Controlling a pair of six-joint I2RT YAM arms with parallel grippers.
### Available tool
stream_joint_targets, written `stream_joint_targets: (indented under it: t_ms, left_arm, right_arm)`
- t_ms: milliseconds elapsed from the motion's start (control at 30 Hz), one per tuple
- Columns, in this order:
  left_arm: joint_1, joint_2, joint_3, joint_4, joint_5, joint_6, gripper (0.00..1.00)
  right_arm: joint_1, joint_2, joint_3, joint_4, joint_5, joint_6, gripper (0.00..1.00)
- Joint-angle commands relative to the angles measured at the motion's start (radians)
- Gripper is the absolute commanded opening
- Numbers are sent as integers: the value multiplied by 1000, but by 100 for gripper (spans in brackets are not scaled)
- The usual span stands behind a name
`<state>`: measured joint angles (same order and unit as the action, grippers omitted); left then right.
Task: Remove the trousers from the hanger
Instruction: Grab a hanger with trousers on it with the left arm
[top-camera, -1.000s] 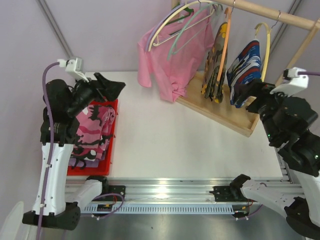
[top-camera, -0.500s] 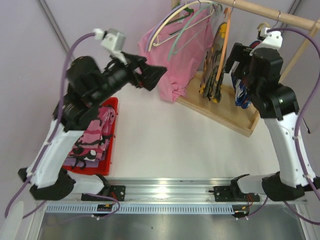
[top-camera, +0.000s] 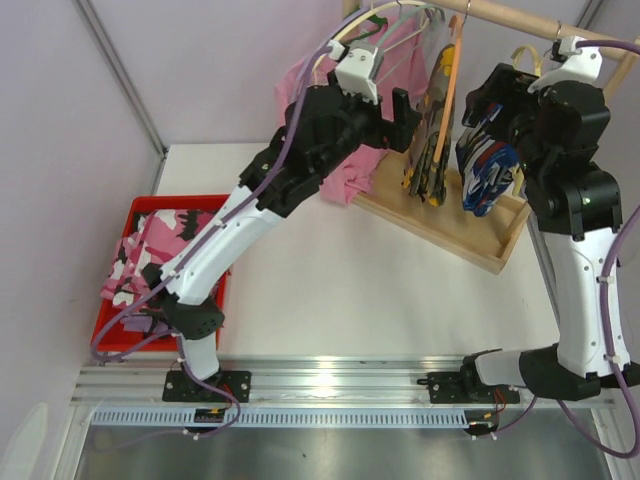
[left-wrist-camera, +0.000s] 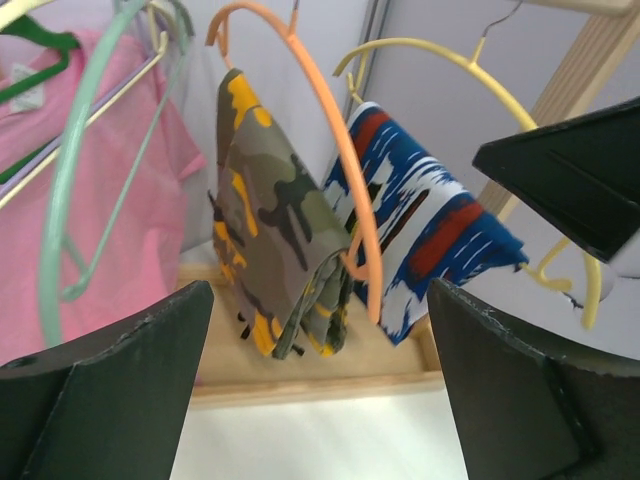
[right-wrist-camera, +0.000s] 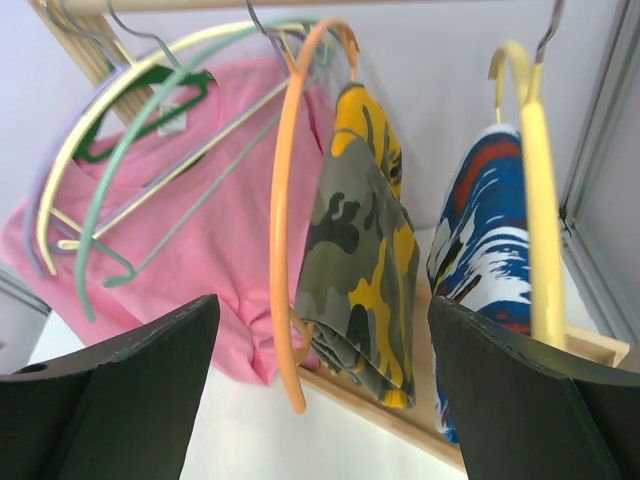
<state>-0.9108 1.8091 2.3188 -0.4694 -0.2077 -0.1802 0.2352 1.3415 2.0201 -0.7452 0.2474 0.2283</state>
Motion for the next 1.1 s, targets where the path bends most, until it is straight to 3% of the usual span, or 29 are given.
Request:
stream_joint_targets:
  t_ms: [0, 300, 533, 700, 900, 1067]
  left_arm:
    - [-30, 45, 67, 130, -56, 24, 93]
    - [-56, 222, 82, 380, -79, 1, 85]
    - [-86, 369, 189, 498, -130, 41, 79]
    - [-108, 418, 192, 581, -275, 211, 78]
    - [-99, 460, 200, 630, -320, 280, 66]
    - [-79, 475, 214, 554, -305, 234, 52]
  right_arm:
    - [-5, -63, 23, 26, -22, -17, 92]
    - [-5, -206, -107, 15, 82, 8, 92]
    - [-5, -326, -242, 10, 95, 6, 92]
    - [9, -390, -288, 1, 125, 3, 92]
    - [27, -430, -327, -19, 174, -14, 92]
    - [42, -424, -337, -20, 181, -17, 92]
